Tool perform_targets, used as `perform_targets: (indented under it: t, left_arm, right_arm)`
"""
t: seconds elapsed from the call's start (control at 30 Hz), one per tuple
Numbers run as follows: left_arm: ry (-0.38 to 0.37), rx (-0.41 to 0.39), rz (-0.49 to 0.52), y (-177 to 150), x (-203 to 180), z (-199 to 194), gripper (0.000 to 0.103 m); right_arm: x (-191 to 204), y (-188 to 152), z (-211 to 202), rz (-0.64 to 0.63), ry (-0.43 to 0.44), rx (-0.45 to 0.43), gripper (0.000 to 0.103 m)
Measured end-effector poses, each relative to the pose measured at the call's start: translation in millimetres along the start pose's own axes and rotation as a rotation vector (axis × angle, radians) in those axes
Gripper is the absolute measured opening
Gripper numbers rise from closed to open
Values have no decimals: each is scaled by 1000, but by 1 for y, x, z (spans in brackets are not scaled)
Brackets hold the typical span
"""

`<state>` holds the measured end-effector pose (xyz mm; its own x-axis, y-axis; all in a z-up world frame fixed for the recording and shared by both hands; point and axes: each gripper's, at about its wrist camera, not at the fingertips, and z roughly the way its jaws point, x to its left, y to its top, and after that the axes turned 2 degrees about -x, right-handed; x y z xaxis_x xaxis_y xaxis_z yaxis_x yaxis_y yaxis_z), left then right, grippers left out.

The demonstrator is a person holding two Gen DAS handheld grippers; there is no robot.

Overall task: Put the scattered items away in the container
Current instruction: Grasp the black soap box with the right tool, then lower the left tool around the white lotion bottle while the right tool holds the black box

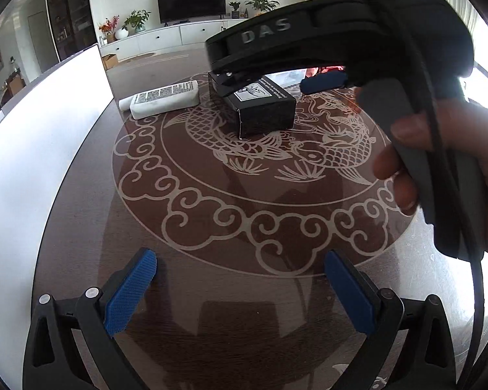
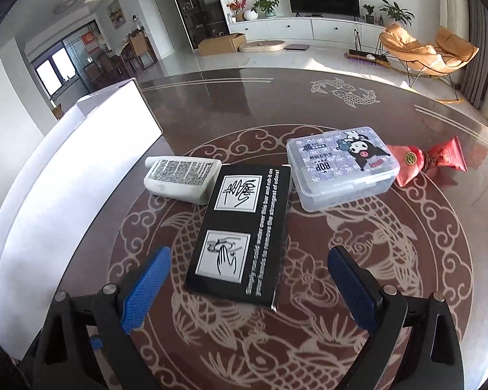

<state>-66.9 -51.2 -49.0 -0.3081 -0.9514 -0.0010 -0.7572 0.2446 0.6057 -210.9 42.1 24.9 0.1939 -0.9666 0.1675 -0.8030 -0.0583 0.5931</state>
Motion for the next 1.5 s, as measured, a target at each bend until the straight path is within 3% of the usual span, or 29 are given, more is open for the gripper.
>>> perform_targets:
  t: [0.1, 0.17, 0.23, 0.3, 0.33, 0.37, 0.57, 0.77, 0.87, 1.03, 1.13, 1.23, 1.33, 1.5]
  left_arm:
    - [0, 0, -1, 0, 0, 0, 103]
    - [1, 0, -2, 0, 0, 0, 103]
    - [1, 0, -2, 0, 0, 1, 103]
    - [1, 0, -2, 0, 0, 1, 103]
    - [1, 0, -2, 0, 0, 1, 103]
    - [2, 0, -2, 0, 0, 1, 103]
    - [2, 0, -3, 0, 1, 2, 103]
    - [4, 1, -2, 1, 1, 1, 103]
    - [3, 2, -2, 2, 2, 2, 103]
    - [0, 4, 2, 4, 3, 3, 103]
    - [-35, 26, 56, 7, 3, 5, 103]
    - [-53, 113, 173, 28, 6, 14, 103]
    - [-21, 38, 292, 64, 13, 11, 103]
    - [-75, -18, 378, 138, 26, 36, 103]
  right_arm:
    - [11, 10, 26, -33, -47, 46, 98]
    - [14, 13, 41, -51, -124, 96, 98]
    - [18, 15, 43, -81, -167, 85, 95]
    - [18, 15, 39, -80, -154, 70, 84]
    - [19, 14, 33, -90, -149, 55, 62]
    - [18, 11, 27, -104, -158, 51, 60]
    - [-13, -49, -22, -152, -126, 36, 60]
    - [-65, -122, -88, -109, -176, 19, 60]
    - [-90, -141, -107, -35, -196, -1, 60]
    - [-96, -159, -120, -6, -208, -36, 61]
    - [-95, -166, -123, 5, -216, -63, 61]
    - [-94, -165, -124, 7, -220, -65, 61]
    - [-95, -164, -123, 6, -222, -64, 61]
    - [-94, -163, -122, 5, -223, -64, 61]
